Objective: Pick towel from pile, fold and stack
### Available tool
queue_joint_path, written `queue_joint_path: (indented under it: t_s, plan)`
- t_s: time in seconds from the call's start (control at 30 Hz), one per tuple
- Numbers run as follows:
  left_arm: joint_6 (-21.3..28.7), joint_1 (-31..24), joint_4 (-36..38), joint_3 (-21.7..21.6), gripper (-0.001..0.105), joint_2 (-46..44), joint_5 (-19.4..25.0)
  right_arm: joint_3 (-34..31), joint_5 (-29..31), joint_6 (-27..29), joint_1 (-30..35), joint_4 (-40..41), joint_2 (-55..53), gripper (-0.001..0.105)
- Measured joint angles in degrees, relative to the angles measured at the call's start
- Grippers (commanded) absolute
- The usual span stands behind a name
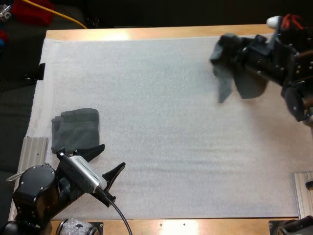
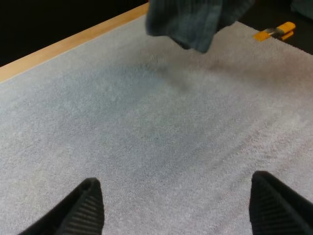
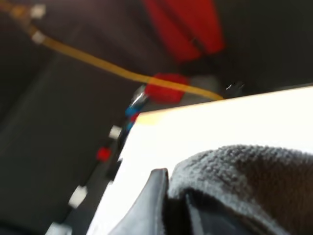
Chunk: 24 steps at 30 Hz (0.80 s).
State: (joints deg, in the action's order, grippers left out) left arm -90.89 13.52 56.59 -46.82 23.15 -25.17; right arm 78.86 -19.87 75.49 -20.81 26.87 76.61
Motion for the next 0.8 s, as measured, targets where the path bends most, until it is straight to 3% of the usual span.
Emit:
queue_joint_path:
  t_s: [0.27, 0.3, 0.4, 0.5, 0.53, 0.67, 0.8]
  plan:
    - [0.0, 0.0, 0.0, 0.0, 0.061, 0.0, 0.0, 0.6, 5.0, 0.3, -14.3, 1.6, 0.5, 0.000]
    - [0.0, 0.0, 0.0, 0.0, 0.061, 0.0, 0.0, 0.7, 6.1, 0.4, -20.4, 1.8, 3.0, 0.000]
    - [0.0, 0.0, 0.0, 0.0, 0.061, 0.0, 0.0, 0.8, 7.2, 0.4, -24.9, 2.6, 7.3, 0.000]
    - [0.0, 0.0, 0.0, 0.0, 0.061, 0.0, 0.0, 0.5, 7.8, 0.8, -26.0, 4.5, 8.6, 0.000]
    - [0.0, 0.0, 0.0, 0.0, 0.061, 0.0, 0.0, -6.1, 12.0, 3.8, -26.1, 9.6, 9.1, 0.000]
    - [0.0, 0.0, 0.0, 0.0, 0.061, 0.0, 0.0, -9.9, 12.1, 3.9, -26.1, 11.1, 9.1, 0.000]
    - [0.0, 0.0, 0.0, 0.0, 0.061, 0.0, 0.0, -16.0, 16.3, 4.9, -26.1, 13.7, 9.1, 0.000]
